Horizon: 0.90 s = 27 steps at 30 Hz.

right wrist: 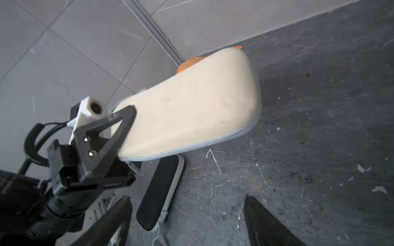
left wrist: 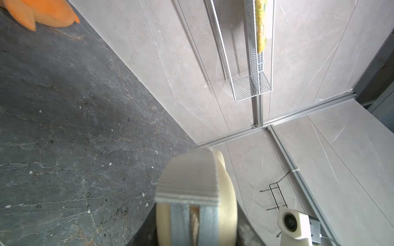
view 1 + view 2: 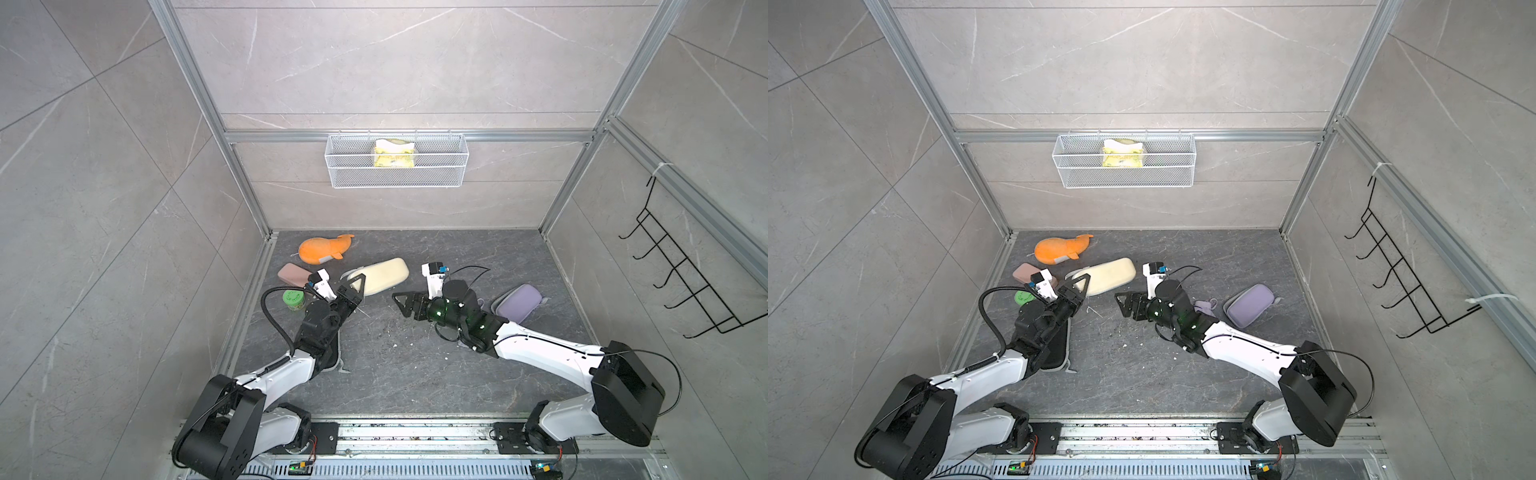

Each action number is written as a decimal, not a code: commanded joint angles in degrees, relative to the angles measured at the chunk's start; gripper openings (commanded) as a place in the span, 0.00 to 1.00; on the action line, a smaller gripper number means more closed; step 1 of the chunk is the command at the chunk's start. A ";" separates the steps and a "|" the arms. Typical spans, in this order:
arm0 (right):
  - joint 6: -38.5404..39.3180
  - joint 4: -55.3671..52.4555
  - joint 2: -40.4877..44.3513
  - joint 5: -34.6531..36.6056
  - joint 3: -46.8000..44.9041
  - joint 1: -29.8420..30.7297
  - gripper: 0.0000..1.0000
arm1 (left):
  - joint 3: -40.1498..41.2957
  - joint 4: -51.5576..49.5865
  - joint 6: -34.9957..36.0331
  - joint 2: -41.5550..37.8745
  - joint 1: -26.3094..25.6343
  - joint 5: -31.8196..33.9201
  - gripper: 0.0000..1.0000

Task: Put umbrellas into zippered umbrella sleeves
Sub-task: Adjust the umbrella sleeve.

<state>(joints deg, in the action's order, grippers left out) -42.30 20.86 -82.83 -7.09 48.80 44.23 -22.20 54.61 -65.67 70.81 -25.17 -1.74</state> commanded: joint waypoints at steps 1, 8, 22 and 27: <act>-12.57 10.67 -2.43 -6.21 0.71 -0.06 0.84 | -1.37 12.71 1.42 -0.35 -3.20 6.30 0.00; -23.40 21.84 -10.94 -8.81 6.57 -0.02 0.80 | -3.35 14.62 1.87 0.31 -7.42 9.56 0.00; -24.54 28.72 -13.74 -6.10 8.33 0.27 0.32 | -4.94 13.35 -1.96 1.61 -8.81 7.85 0.07; -24.41 29.91 -14.05 -5.06 7.73 0.16 0.33 | -4.88 12.98 -1.68 1.70 -9.09 8.11 0.07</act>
<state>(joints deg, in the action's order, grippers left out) -67.46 44.64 -96.20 -13.04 55.07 44.12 -24.73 63.09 -66.48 72.47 -32.91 9.23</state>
